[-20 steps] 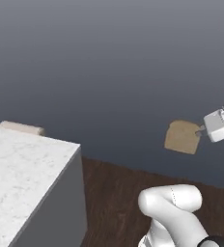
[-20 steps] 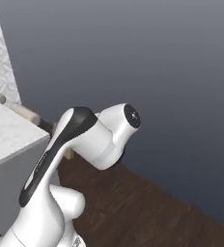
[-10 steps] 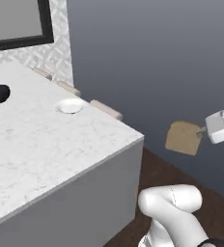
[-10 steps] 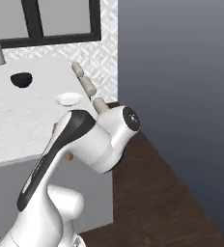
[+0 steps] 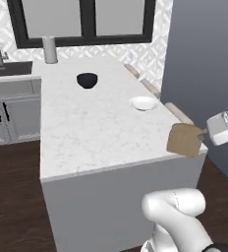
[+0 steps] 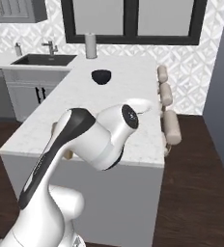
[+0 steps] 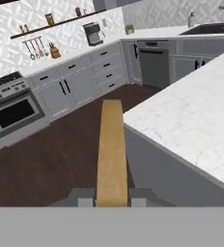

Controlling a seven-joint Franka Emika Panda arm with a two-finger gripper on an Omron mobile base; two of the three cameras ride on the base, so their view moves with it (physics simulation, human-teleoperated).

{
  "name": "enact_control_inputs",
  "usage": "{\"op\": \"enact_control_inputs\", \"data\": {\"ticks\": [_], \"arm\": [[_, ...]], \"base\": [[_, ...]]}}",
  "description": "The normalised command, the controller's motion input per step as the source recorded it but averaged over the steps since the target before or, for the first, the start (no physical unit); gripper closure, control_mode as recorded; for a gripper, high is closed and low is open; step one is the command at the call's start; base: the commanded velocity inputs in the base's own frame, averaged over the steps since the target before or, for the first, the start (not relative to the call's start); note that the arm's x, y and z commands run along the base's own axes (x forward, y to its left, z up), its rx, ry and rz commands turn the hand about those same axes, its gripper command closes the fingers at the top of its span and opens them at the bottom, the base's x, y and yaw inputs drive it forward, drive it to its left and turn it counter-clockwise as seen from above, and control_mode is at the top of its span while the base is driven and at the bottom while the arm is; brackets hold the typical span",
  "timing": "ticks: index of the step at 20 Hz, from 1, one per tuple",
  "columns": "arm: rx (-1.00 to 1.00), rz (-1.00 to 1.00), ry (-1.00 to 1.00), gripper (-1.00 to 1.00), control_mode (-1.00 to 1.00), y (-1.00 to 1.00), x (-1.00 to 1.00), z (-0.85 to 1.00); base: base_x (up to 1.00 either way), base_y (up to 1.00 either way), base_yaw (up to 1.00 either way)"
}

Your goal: Start the toaster. Once the lever pops up, take the bread to the plate on the dining counter.

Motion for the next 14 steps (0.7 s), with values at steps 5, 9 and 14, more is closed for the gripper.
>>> {"op": "enact_control_inputs", "data": {"ticks": [5, 9, 14], "arm": [[0.0, 0.0, 0.0, 1.0, 1.0, 0.0, 0.0, 0.0], [0.0, 0.0, 0.0, 1.0, 1.0, 0.0, 0.0, 0.0], [0.0, 0.0, 0.0, 1.0, 1.0, 0.0, 0.0, 0.0]], "base": [[-0.05, -0.74, 0.17], [-0.15, -0.84, 0.18], [0.06, -0.52, 0.22]]}}
